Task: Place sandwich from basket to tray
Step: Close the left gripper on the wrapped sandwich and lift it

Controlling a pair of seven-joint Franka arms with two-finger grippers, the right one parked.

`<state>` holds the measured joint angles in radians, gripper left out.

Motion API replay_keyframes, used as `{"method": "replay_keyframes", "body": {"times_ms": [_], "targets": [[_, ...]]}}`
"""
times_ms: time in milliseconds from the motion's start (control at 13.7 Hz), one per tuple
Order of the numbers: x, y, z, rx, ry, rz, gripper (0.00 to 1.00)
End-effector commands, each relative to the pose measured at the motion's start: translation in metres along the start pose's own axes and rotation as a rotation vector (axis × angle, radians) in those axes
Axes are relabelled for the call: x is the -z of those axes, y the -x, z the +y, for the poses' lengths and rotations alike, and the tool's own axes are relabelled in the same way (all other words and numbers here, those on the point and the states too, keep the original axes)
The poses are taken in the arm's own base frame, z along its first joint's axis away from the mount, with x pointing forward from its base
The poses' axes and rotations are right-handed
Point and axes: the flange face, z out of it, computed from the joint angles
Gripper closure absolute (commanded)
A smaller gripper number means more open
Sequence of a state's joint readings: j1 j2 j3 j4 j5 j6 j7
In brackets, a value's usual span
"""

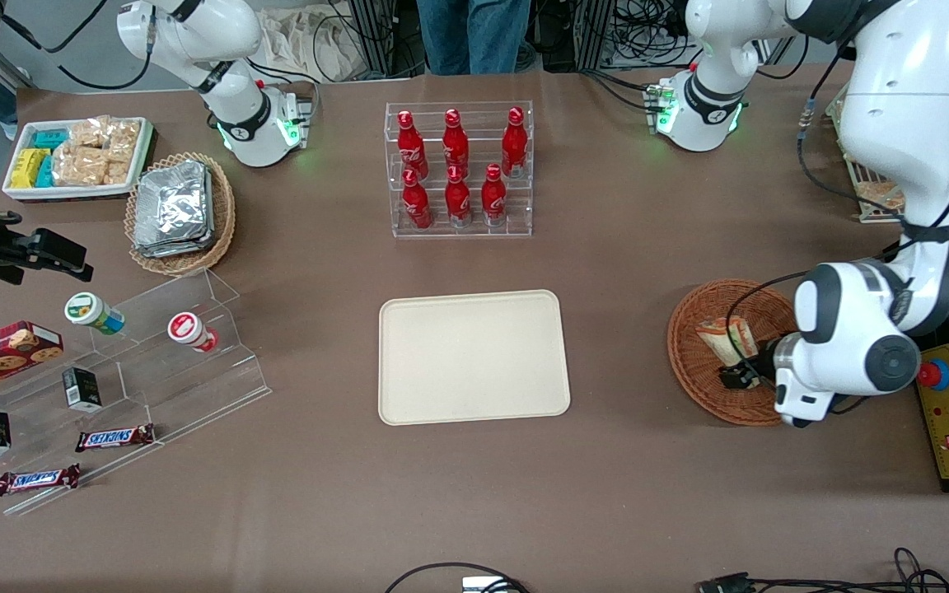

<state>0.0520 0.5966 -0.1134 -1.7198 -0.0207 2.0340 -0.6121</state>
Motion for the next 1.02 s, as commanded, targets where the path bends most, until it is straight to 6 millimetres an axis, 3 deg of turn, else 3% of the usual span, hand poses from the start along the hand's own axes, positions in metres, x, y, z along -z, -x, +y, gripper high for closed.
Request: {"method": "replay_keyframes", "body": {"times_ms": [0, 292, 365, 511, 657, 803, 949], "targets": [[-0.008, 0.003, 0.012, 0.028, 0.001, -0.006, 0.00], [-0.017, 0.013, 0.005, 0.026, -0.025, -0.037, 0.01], [-0.016, 0.014, 0.001, 0.029, -0.030, -0.040, 0.10], [-0.009, 0.018, -0.003, 0.030, -0.040, -0.053, 0.53], [0.008, 0.023, -0.006, 0.030, -0.044, -0.053, 0.80], [0.039, 0.032, -0.008, 0.023, -0.041, -0.041, 0.95], [0.076, 0.043, -0.008, 0.003, -0.039, -0.030, 0.95]]}}
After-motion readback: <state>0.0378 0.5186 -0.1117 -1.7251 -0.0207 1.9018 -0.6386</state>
